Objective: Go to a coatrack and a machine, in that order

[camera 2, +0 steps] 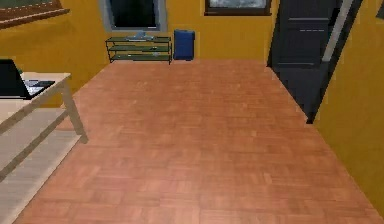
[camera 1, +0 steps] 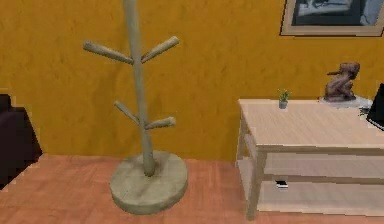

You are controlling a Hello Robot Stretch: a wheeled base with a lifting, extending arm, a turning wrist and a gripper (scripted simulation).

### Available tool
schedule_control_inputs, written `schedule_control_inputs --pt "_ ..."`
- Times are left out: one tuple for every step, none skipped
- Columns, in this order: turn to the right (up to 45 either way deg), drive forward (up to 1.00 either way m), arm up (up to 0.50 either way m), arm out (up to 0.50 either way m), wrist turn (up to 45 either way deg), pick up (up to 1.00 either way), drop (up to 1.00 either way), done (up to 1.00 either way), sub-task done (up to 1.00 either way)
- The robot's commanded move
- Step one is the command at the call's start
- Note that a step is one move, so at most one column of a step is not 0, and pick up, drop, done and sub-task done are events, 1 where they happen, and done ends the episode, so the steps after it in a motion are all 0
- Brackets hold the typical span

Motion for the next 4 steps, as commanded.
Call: schedule_control_inputs --pt "45.0 0.0 0.0 0.0 0.0 0.0 0.0 0.0 0.0" --pt "45.0 0.0 0.0 0.0 0.0 0.0 0.0 0.0 0.0" --pt "9.0 0.0 0.0 0.0 0.0 0.0 0.0 0.0 0.0" --pt "0.0 0.05 0.0 0.0 0.0 0.0 0.0 0.0 0.0"
